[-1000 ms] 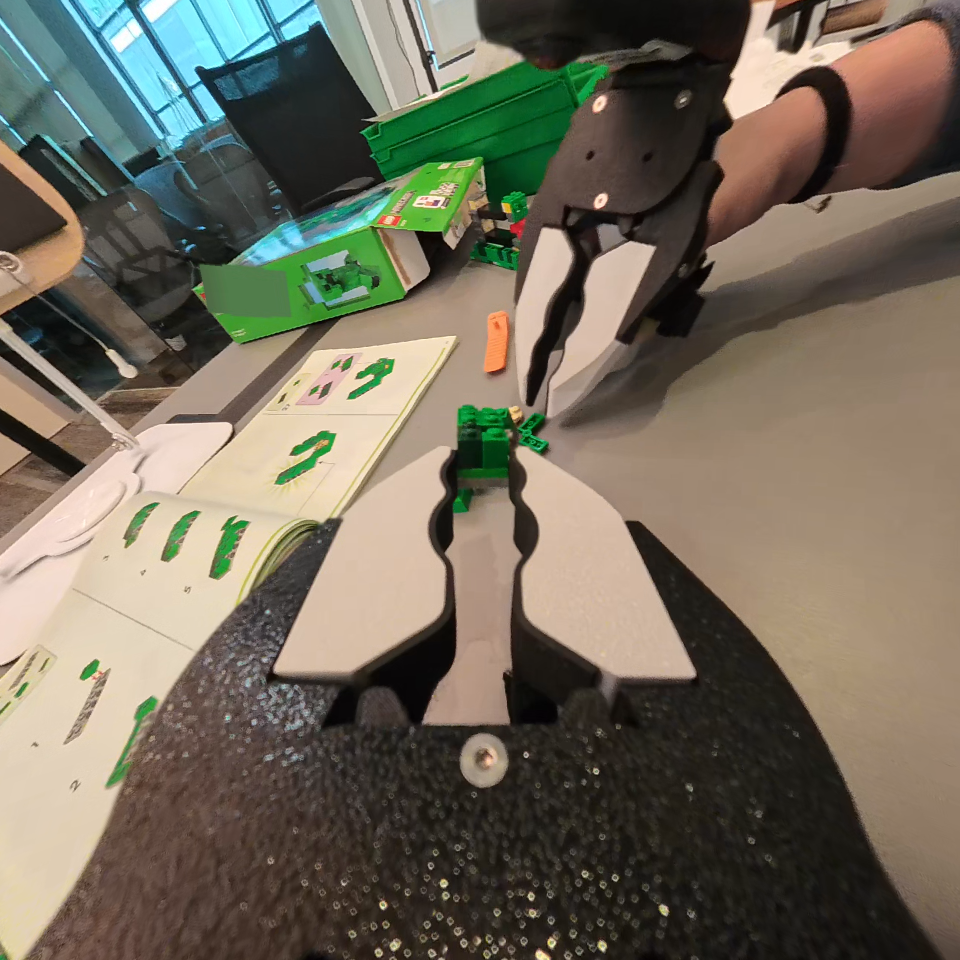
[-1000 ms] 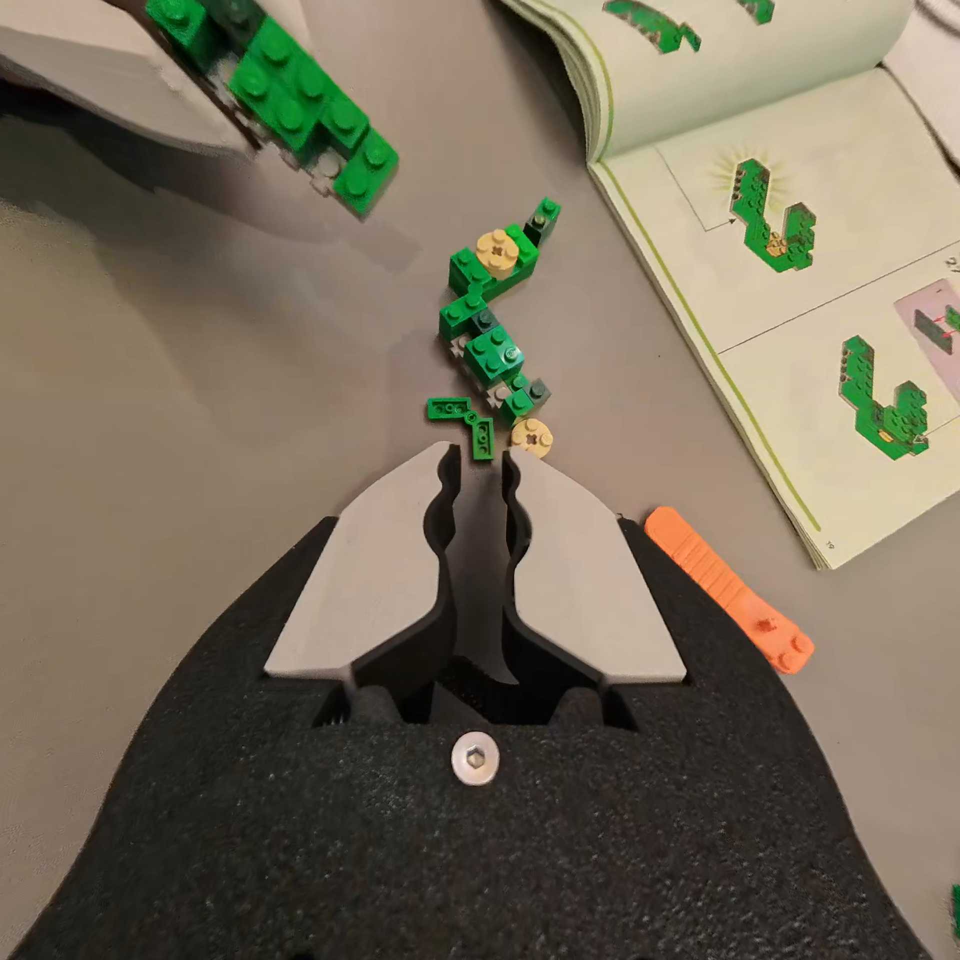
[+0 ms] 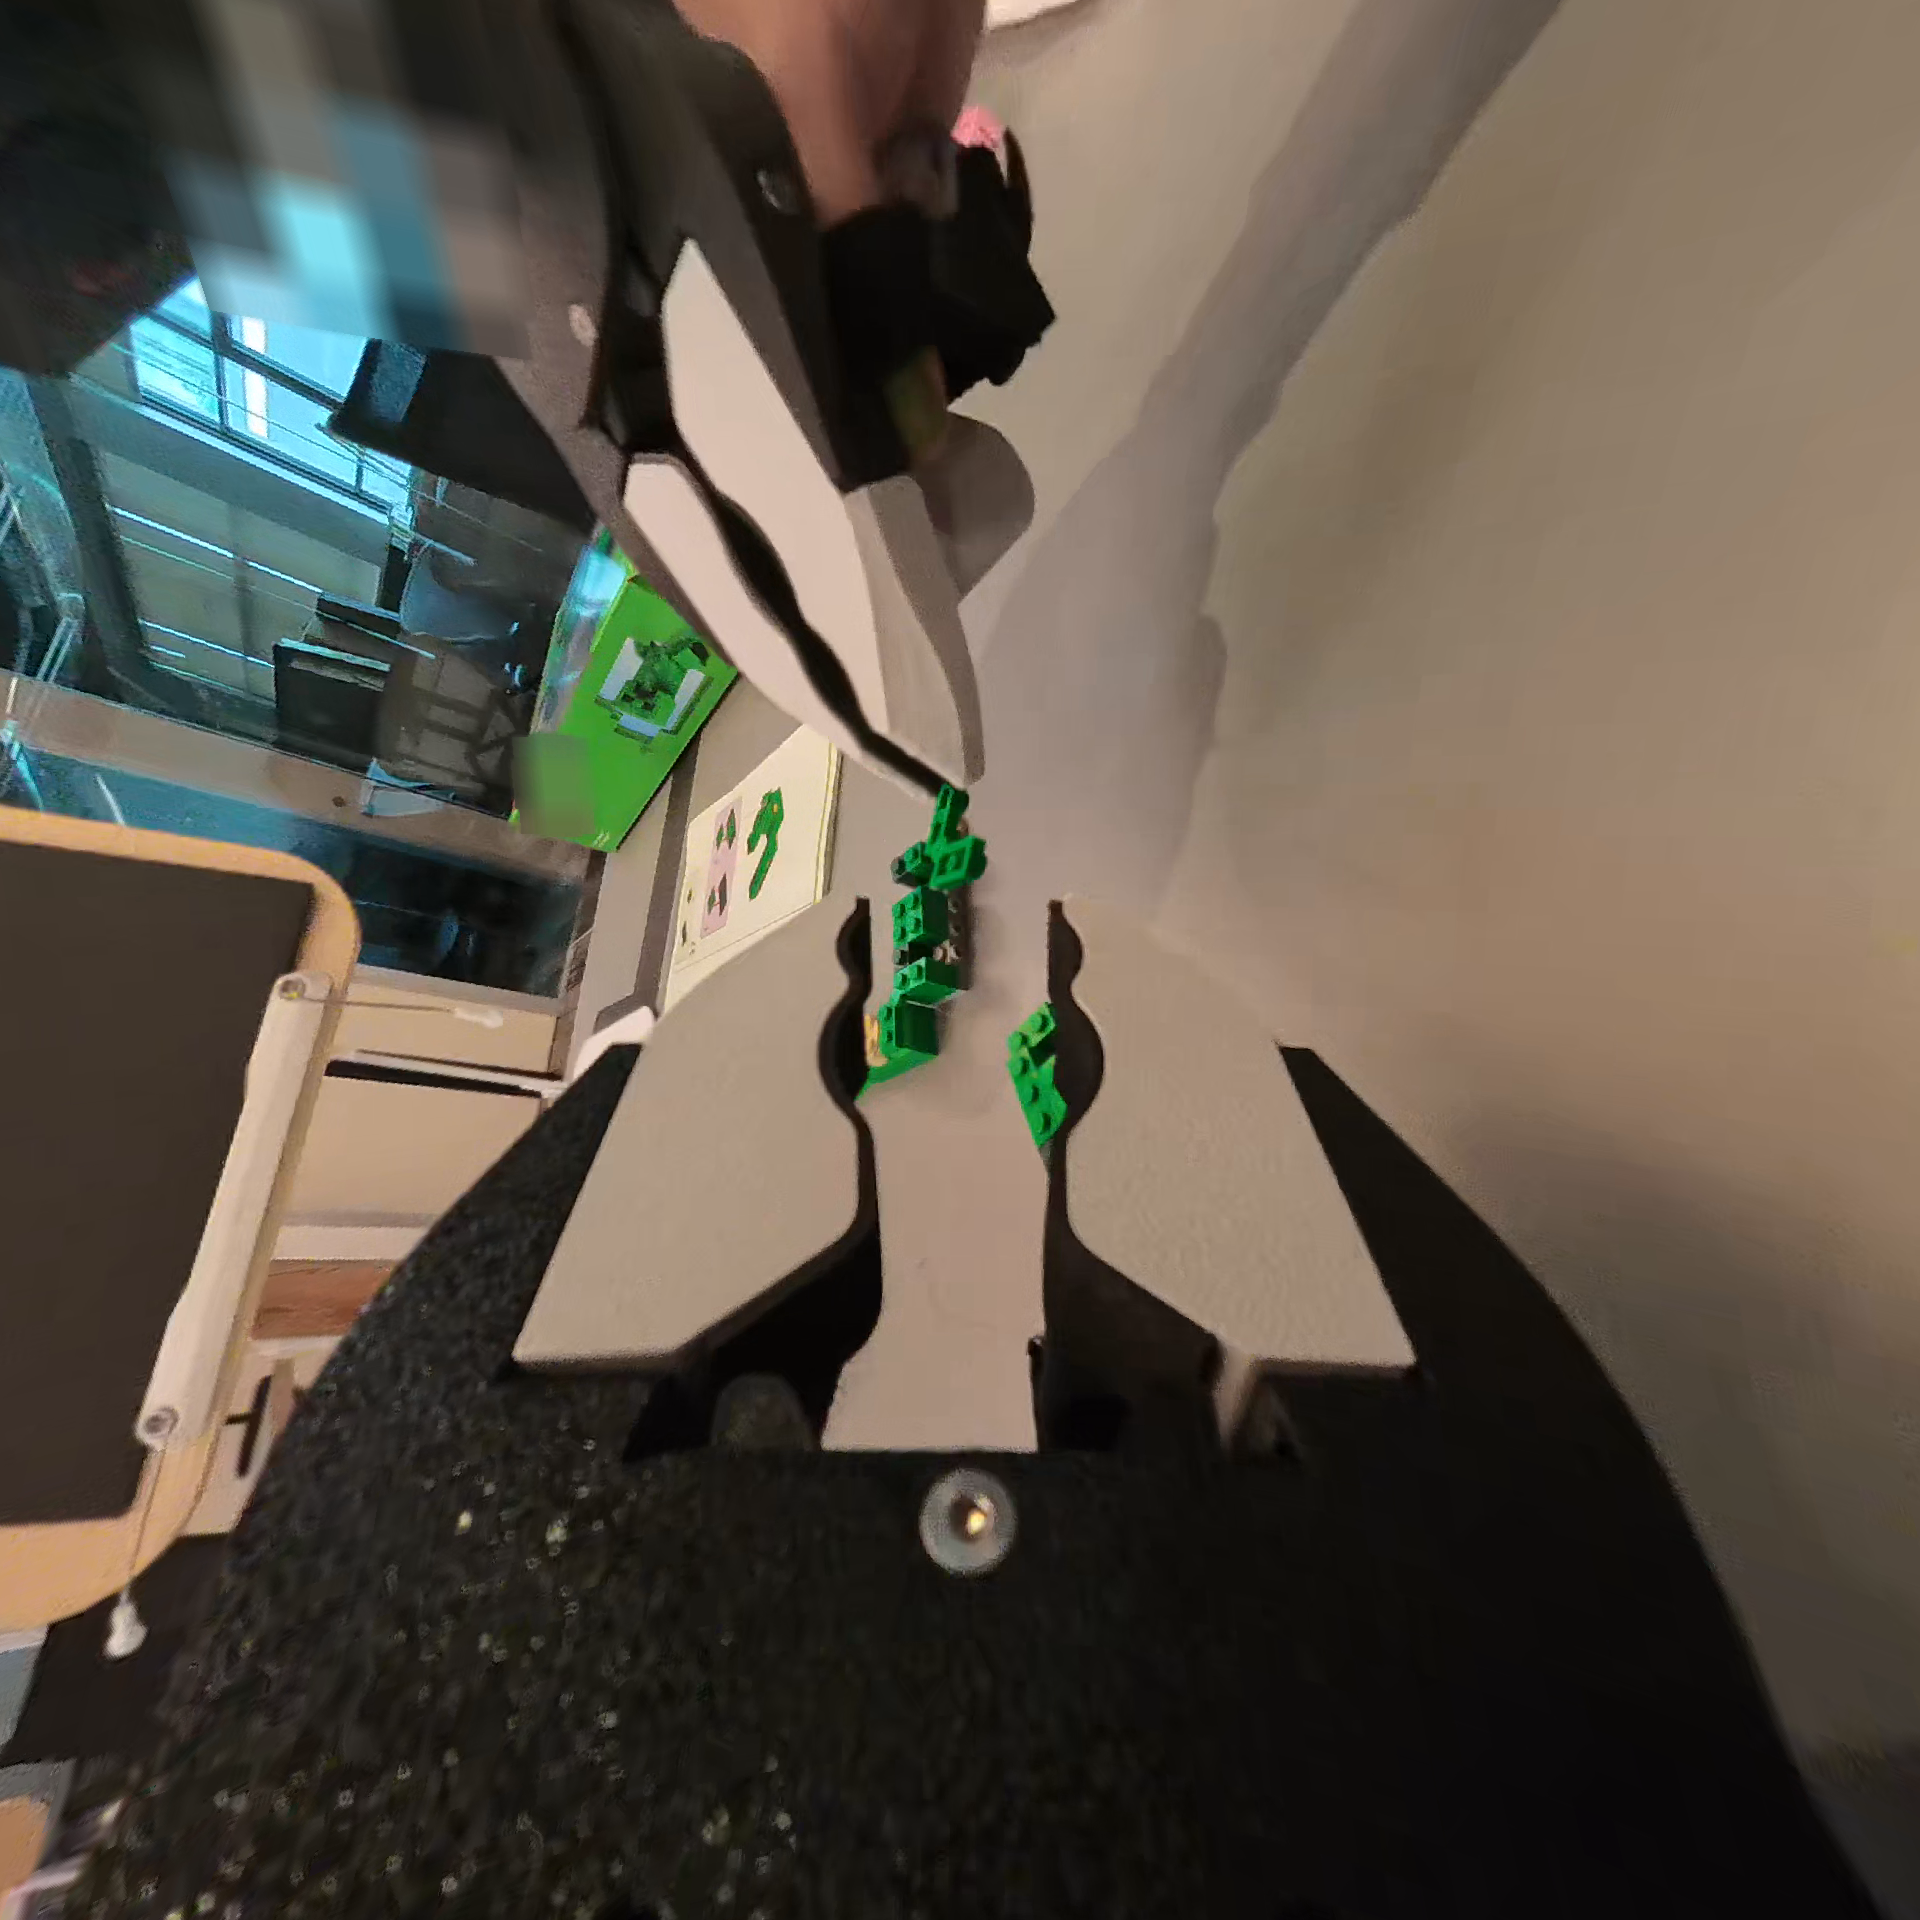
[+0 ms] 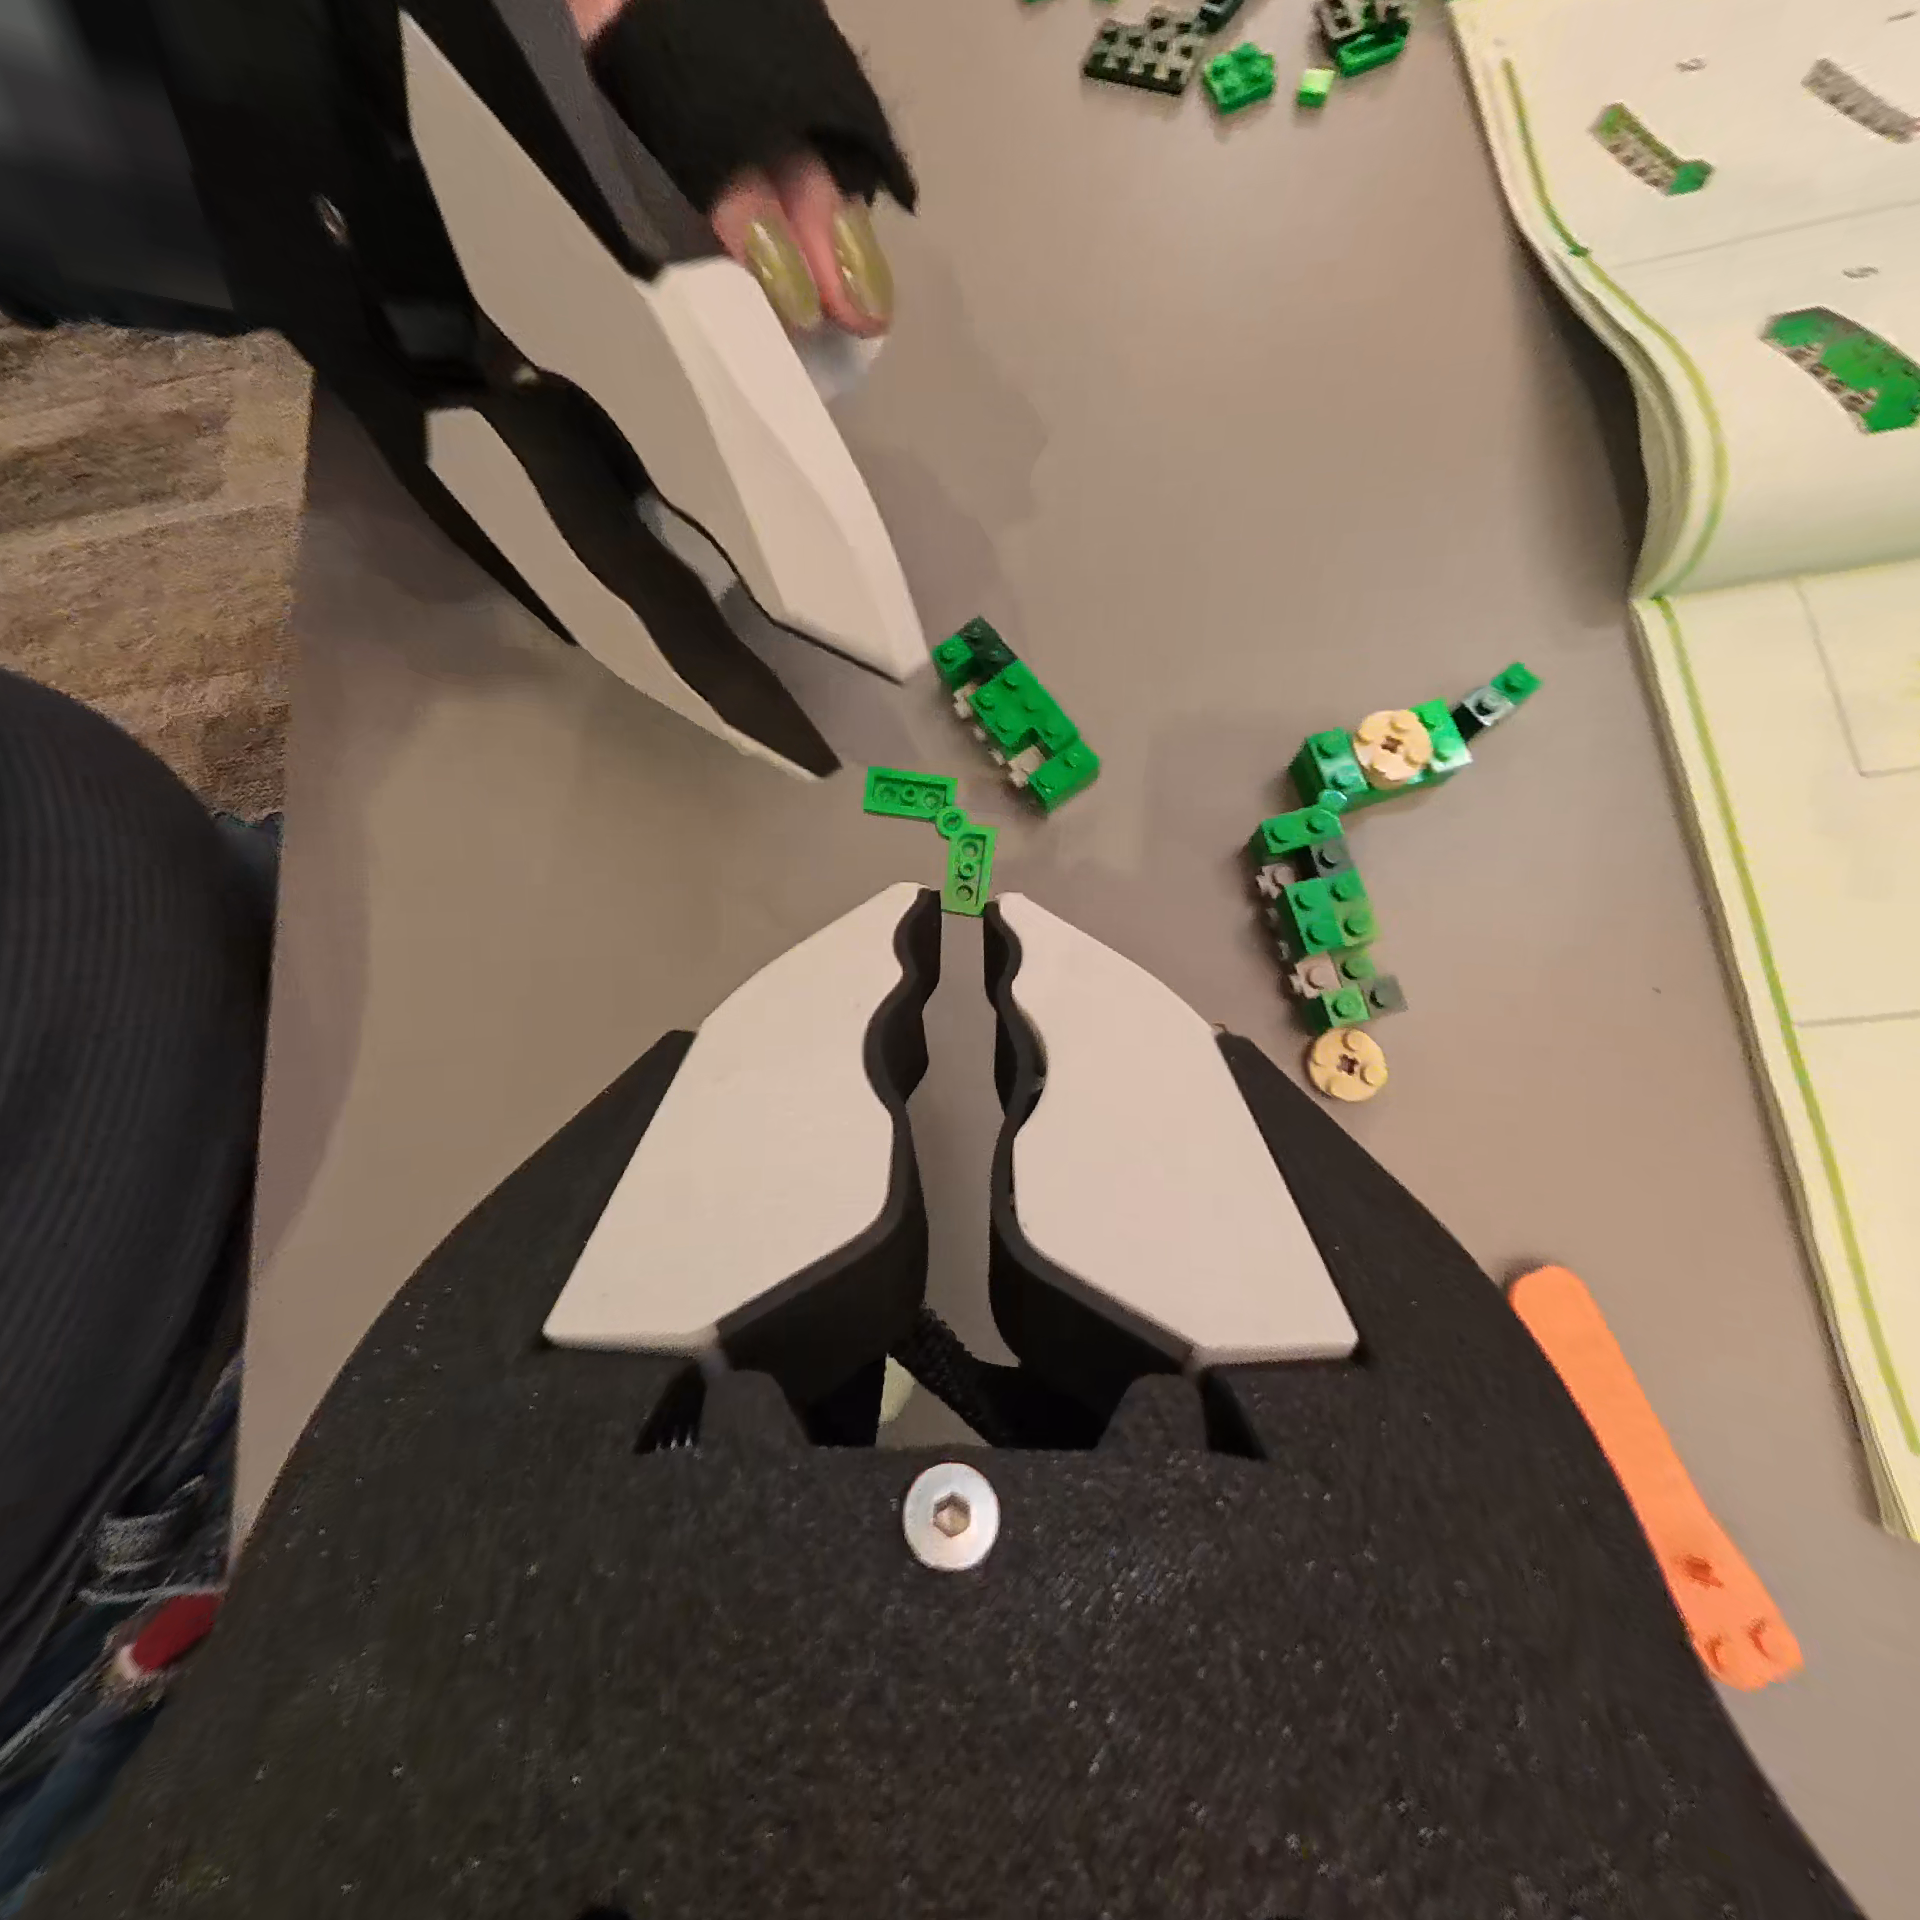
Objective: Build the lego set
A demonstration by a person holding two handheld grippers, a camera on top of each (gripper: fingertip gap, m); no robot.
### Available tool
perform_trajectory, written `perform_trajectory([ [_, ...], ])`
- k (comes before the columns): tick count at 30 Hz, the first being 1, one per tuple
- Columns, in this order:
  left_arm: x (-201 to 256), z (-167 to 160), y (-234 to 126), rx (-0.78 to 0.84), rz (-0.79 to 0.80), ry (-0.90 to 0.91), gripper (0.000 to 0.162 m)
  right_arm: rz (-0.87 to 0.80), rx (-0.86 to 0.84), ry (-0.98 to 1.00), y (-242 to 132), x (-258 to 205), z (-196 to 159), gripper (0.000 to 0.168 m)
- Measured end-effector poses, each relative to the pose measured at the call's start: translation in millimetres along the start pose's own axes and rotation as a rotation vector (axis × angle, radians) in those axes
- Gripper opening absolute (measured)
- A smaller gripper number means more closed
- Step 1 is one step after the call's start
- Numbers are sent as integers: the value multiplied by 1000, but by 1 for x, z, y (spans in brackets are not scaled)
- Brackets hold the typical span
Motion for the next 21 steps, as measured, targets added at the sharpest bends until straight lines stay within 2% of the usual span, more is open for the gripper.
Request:
perform_trajectory([
  [8, 0, 10, 1, 25, 17, 28, 6, 54, 11, -29, 1, -7, 8, 7],
  [12, 0, 8, -1, -44, 64, -45, 4, 11, 68, -54, -2, -8, 10, 9],
  [14, -5, 5, -3, -80, 72, -247, 4, -45, 142, -115, -9, -9, 11, 23],
  [18, -18, -3, -14, -35, 30, -811, 4, -223, 281, -315, -18, -24, 11, 25],
  [21, -25, -9, -21, 42, 0, -1102, 4, -385, 277, -509, -12, -39, 9, 26],
])
Point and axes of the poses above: each gripper's, where its closed fingertips meet, y out along the fingers, z out of its top, x = y × z across the jaws, the point moved 9 cm from there along -y, back along the fingers, and after that the axes turned 12 degrees about z, right-handed, at the moved point
